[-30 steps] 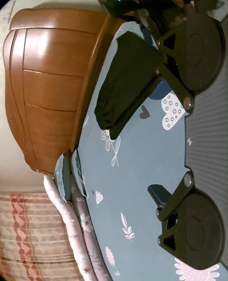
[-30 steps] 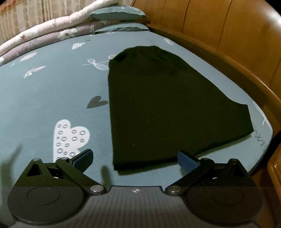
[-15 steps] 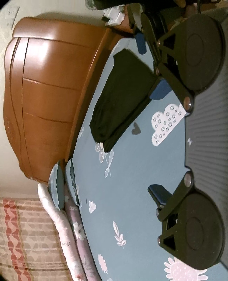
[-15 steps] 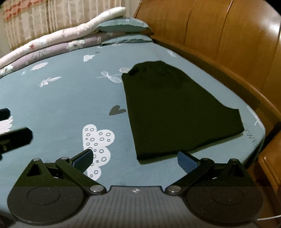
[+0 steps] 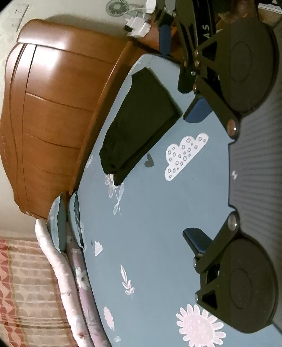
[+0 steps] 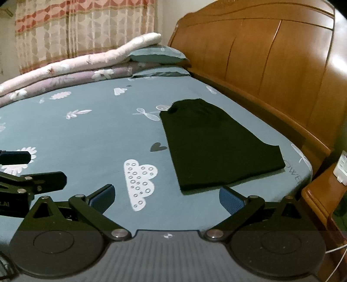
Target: Fold clothes
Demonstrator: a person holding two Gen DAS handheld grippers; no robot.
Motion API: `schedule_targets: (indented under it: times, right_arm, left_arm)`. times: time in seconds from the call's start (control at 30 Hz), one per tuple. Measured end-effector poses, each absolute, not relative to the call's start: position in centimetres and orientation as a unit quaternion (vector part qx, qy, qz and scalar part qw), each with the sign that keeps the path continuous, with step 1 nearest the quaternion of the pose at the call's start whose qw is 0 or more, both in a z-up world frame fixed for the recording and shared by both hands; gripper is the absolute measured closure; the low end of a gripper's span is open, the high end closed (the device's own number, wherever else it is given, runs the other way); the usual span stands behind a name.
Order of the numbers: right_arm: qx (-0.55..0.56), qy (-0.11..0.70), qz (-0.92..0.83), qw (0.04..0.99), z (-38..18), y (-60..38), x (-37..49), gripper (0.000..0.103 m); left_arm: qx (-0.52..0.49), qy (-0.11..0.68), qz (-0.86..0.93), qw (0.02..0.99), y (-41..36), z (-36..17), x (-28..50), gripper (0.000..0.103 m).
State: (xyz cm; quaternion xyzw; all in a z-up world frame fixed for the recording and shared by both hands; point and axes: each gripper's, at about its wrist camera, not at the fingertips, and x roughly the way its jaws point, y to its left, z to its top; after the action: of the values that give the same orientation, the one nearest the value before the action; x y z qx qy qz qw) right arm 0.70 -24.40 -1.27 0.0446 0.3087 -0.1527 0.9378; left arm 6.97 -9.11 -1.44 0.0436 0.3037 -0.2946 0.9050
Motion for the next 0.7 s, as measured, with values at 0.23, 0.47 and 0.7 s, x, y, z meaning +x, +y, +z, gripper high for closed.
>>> schedule_targets:
  times: [0.23, 0.47, 0.7]
  right_arm:
    - [0.057, 0.277, -0.168, 0.944, -0.1, -24.2, -2.7, 0.0]
    - [0.06, 0.268, -0.202, 0.94, 0.3, -25.5, -4.7, 0.0]
    - [0.062, 0.275, -0.24, 0.929, -0.1, -28.1, -5.3, 0.0]
  left_arm:
    - [0.036, 0.313, -0.322, 0.893, -9.7, -0.3, 4.9, 0.001]
    - [0.031, 0.317, -0.359, 0.877, -12.0, 0.4, 5.1, 0.001]
    - [0.029, 0.336, -0.374, 0.864, -15.4, 0.1, 6.1, 0.001]
